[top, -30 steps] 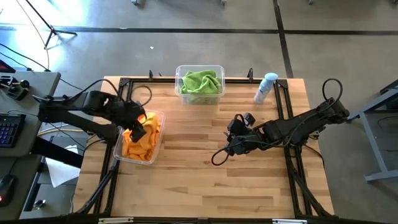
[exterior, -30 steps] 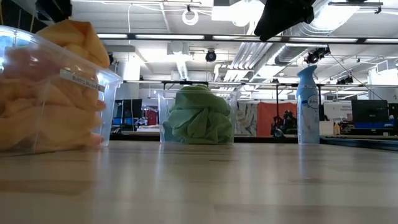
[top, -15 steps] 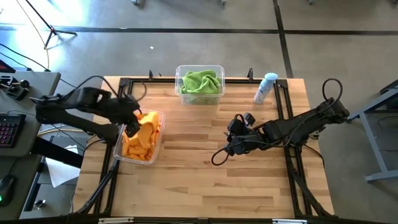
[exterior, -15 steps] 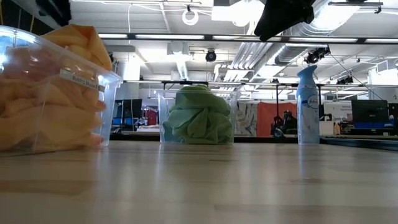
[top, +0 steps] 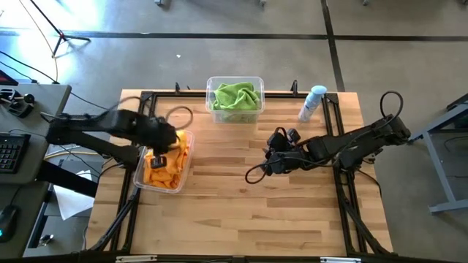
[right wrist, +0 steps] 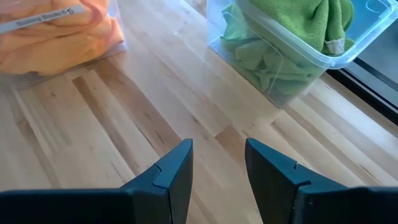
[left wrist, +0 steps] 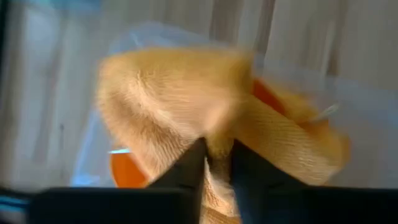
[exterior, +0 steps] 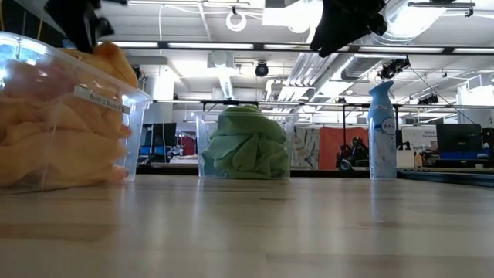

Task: Sort microfiber towel by color & place in baskets
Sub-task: Put the orange microfiber towel into the bottom transparent bin

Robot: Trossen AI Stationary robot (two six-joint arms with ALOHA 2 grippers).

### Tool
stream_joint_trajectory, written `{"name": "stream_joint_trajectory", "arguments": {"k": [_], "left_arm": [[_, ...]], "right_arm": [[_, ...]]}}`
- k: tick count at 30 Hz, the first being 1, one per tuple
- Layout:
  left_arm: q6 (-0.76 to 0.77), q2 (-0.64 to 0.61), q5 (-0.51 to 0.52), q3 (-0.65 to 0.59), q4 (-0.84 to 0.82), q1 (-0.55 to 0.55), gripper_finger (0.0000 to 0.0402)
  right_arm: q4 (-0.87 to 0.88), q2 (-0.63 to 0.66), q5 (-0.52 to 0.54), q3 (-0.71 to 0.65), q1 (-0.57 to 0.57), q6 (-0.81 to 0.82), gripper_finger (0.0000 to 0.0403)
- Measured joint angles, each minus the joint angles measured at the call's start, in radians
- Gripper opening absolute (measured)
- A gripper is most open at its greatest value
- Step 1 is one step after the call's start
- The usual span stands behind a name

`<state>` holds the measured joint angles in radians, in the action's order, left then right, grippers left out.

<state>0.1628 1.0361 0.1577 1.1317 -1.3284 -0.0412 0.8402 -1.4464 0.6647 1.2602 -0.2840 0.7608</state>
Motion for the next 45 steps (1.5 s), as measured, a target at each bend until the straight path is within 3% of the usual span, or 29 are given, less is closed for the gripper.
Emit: {"name": "stream_joint_trajectory", "arguments": {"k": [3, 15, 23, 32, 45], "left_arm": [[-0.01, 0.045, -0.046, -0.072, 0.034, -0.001, 0.001], [-0.212, 0.245, -0.084, -0.243, 0.108, -0.014, 0.0001], [-0.235, 0.272, -0.097, -0.342, 0.248, -0.014, 0.0001], [-0.19, 0.187, -0.04, -0.239, 0.195, -0.014, 0.0001], [-0.113, 0.029, 0.008, -0.071, -0.008, -0.014, 0.0001]], "right_arm": [[0.0, 0.0, 0.0, 0.0, 0.007, -0.001, 0.0142], [0.0, 0.0, -0.001, 0.0, 0.01, -0.002, 0.0142], [0.001, 0.0, -0.002, 0.0, 0.01, -0.001, 0.0142], [0.001, 0.0, -0.003, 0.0, 0.01, -0.002, 0.0142], [0.004, 0.0, -0.003, 0.0, 0.01, -0.01, 0.0142]]}}
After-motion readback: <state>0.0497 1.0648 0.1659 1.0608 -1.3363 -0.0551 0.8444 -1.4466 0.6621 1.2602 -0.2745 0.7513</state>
